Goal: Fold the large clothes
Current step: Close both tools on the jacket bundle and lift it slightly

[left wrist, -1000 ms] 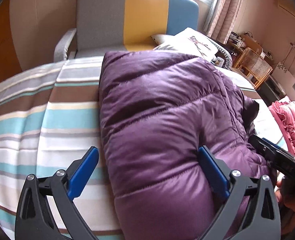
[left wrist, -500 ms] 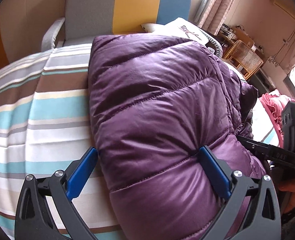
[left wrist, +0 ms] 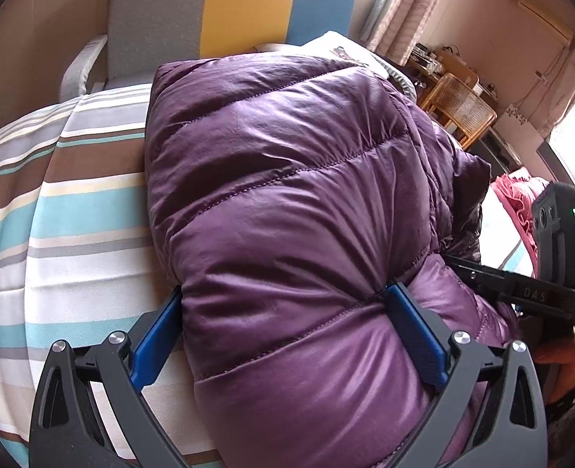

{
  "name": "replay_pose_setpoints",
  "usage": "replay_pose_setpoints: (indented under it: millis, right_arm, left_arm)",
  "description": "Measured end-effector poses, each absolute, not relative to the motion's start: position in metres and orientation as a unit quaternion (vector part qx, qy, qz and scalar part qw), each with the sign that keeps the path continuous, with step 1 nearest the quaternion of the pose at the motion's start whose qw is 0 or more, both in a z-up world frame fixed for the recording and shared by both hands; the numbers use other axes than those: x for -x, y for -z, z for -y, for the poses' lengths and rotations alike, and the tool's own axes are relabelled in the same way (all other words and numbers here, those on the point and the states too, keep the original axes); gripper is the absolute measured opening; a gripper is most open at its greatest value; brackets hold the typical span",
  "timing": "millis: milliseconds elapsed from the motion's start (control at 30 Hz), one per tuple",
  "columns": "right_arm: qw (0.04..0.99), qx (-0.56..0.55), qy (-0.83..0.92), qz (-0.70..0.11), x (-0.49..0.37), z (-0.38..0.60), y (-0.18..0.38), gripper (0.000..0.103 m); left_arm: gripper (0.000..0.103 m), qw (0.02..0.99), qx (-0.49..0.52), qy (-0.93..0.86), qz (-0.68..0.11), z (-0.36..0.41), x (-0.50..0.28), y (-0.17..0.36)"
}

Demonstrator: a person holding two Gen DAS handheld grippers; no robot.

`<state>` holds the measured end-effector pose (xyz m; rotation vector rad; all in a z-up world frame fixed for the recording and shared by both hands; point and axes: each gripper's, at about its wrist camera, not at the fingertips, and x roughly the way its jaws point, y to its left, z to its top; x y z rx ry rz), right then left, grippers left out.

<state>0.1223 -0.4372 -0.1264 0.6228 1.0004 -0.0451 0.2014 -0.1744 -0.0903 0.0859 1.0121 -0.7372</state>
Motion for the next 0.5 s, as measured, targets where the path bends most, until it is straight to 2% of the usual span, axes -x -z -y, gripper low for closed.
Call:
replay_pose_setpoints:
  millis: [100,167,267,333,500]
  right_arm:
    - [0.829,-0.301,0.017,-0.470,-0.130,0.441,0.130,0.069]
    - [0.835,-0.298,0.012,-0.463,-0.132,0.437,0.128,0.054]
    - [0.847,-0.285,0.007,-0.449,-0.128,0.428,0.120,0.041]
    - [0.854,-0.286,0.004,-0.436,-0.125,0.425,0.114,0.036]
    - [0.868,-0.283,0.000,-0.408,-0.115,0.419,0.107,0.032]
  left_arm:
    - [0.093,0.813,-0.046,0.342,-0.469,0.177,-0.203,0.089]
    - [0.084,0.823,-0.055,0.334,-0.456,0.179,-0.197,0.085]
    - [0.071,0.830,-0.069,0.335,-0.439,0.180,-0.189,0.077]
    - [0.063,0.833,-0.065,0.338,-0.434,0.177,-0.188,0.071]
    - [0.056,0.842,-0.073,0.339,-0.413,0.172,-0.182,0.059]
